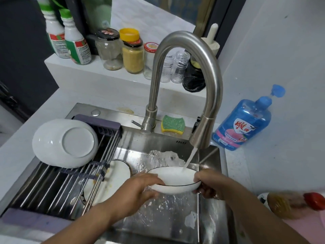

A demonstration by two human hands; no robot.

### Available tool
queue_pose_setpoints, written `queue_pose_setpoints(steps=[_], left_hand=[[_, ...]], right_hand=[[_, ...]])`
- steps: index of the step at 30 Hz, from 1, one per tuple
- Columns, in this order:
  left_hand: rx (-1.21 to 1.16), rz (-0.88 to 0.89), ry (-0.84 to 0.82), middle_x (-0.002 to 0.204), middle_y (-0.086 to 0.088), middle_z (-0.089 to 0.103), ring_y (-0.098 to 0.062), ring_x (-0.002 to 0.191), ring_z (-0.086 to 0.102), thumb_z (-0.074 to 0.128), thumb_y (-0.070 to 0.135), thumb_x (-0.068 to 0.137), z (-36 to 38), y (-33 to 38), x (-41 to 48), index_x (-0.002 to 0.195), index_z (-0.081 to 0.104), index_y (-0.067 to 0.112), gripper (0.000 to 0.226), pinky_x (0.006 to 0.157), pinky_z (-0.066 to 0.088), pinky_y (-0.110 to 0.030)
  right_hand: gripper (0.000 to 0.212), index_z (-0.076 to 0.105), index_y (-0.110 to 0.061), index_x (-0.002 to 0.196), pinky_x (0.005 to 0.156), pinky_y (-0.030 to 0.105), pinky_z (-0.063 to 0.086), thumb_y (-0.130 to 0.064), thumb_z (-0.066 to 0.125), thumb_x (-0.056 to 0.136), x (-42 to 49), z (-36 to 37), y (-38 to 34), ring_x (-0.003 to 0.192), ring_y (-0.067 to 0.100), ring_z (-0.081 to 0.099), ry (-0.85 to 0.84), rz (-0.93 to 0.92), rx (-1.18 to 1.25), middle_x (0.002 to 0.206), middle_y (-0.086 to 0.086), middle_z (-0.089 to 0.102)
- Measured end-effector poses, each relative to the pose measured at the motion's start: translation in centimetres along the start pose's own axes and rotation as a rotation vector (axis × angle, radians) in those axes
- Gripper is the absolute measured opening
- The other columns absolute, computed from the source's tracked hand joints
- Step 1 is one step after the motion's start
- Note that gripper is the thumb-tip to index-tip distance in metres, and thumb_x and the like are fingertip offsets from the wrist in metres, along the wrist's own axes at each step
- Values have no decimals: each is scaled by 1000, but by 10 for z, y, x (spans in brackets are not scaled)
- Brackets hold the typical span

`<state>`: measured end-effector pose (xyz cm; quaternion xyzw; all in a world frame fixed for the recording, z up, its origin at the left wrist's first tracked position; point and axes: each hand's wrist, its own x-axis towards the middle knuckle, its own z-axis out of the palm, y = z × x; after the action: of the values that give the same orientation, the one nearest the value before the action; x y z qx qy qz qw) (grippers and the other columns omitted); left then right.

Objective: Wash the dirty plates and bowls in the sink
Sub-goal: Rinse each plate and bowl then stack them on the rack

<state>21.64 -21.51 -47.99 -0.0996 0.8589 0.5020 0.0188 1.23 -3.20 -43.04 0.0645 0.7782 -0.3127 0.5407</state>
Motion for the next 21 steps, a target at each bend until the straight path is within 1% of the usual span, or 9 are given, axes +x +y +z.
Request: queue_pose_setpoints(steps=[2, 3, 5, 7, 9, 12, 15, 18, 21], left_hand=[[-165, -66, 2, 101, 22, 71, 1, 91, 64, 75, 21, 92, -10, 9, 0, 111, 72, 43, 29, 83, 54, -30], [-271, -119, -23, 86, 13, 71, -6, 74, 60, 74, 14, 92, -17, 14, 0, 107, 73, 36, 27, 68, 49, -29], [-421, -168, -51, 80, -8, 68, -21, 72, 55, 75, 10, 90, -34, 17, 0, 104, 75, 25, 21, 66, 42, -35], [-519, -174, -25, 99, -17, 73, -31, 89, 67, 77, 10, 87, -50, 15, -4, 107, 76, 19, 21, 80, 50, -43], [-637, -212, 46, 112, -16, 75, -33, 105, 71, 76, 7, 86, -63, 12, -11, 111, 76, 16, 27, 92, 56, -44], [-862, -303, 119, 119, -20, 73, -35, 108, 71, 69, 0, 87, -78, 8, -28, 123, 69, 7, 36, 89, 61, -41], [-964, -349, 221, 121, -20, 72, -33, 107, 71, 70, 3, 86, -88, 4, -50, 125, 66, 5, 39, 85, 62, -39], [-1025, -311, 398, 120, -18, 72, -29, 103, 73, 86, 15, 79, -98, -3, -73, 122, 70, 9, 46, 80, 63, -36], [-1004, -295, 633, 119, -10, 75, -29, 107, 73, 79, 14, 81, -107, -12, -90, 126, 69, 16, 47, 85, 62, -40]], right_hand=[[22, 58, -1, 95, 37, 15, 27, -17, 43, 99, -6, 2, -4, 43, 10, 40, -31, 31, 34, 58, 11, 59], [34, 60, 1, 98, 37, 15, 28, -30, 45, 102, -7, 4, -4, 45, 10, 42, -54, 43, 74, 61, 9, 60], [66, 61, 4, 113, 43, 18, 38, -59, 42, 102, -10, 11, -3, 55, 13, 52, -114, 40, 221, 77, 12, 67], [71, 60, -6, 121, 57, 29, 55, -68, 36, 99, -11, 25, 0, 77, 23, 66, -140, -8, 353, 105, 18, 69], [53, 59, -16, 122, 77, 45, 63, -62, 42, 101, -13, 46, 4, 102, 34, 68, -140, -85, 416, 122, 20, 63], [29, 56, -17, 126, 89, 54, 60, -32, 57, 101, -14, 81, 5, 115, 37, 64, -146, -184, 410, 125, 15, 60], [28, 56, -17, 124, 88, 51, 60, -17, 60, 97, -17, 108, -9, 111, 35, 66, -156, -248, 400, 121, 18, 64], [26, 57, -14, 121, 82, 45, 62, -14, 61, 95, -18, 134, -36, 108, 35, 65, -179, -291, 379, 122, 17, 62], [22, 57, -13, 115, 93, 49, 59, -12, 60, 94, -15, 160, -69, 102, 32, 64, -183, -341, 282, 119, 18, 62]])
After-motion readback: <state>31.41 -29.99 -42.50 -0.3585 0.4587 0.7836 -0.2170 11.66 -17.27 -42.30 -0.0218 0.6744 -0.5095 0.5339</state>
